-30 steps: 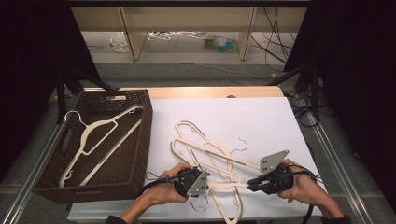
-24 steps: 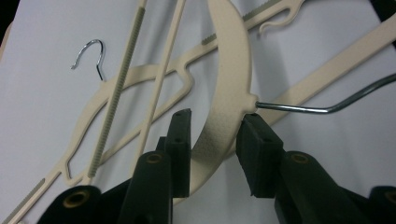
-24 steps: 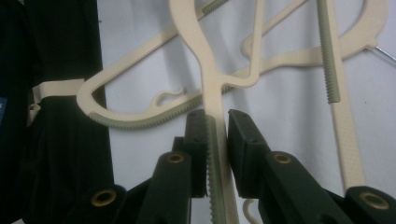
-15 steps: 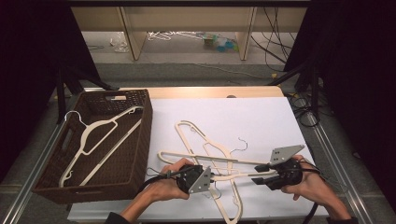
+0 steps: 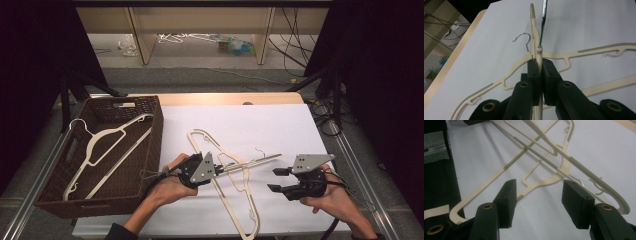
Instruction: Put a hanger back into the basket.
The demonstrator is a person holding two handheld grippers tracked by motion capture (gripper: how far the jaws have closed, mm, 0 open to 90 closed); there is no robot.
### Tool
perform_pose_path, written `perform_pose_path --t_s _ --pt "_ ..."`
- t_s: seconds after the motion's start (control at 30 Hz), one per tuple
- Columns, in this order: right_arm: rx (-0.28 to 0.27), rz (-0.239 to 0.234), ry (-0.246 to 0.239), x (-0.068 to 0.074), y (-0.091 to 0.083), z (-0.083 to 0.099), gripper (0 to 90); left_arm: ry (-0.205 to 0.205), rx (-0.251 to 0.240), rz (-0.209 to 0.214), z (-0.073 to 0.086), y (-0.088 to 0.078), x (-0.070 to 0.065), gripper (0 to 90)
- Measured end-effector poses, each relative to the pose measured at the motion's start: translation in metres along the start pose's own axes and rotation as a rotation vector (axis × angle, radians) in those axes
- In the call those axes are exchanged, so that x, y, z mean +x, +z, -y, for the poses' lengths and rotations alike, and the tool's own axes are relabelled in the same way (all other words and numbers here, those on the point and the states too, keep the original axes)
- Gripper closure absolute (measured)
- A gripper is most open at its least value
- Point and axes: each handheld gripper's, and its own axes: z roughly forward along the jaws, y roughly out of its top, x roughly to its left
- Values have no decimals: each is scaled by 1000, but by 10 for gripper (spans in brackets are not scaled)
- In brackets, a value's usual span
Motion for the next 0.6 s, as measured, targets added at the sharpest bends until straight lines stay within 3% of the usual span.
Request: perform_pose_path --t_s 0.2,0.33,0.4,0.6 --pt "-8 -14 -4 3 1 -1 453 -121 -24 3 -1 -9 9 857" --pt "-11 -18 -5 6 4 -1 446 -212 -69 -7 -4 -17 15 857" --pt "-9 -20 -2 7 5 -1 435 -229 -77 -16 -8 -22 18 857" --pt "7 -9 17 12 13 1 332 -358 -140 -29 -17 -38 30 857"
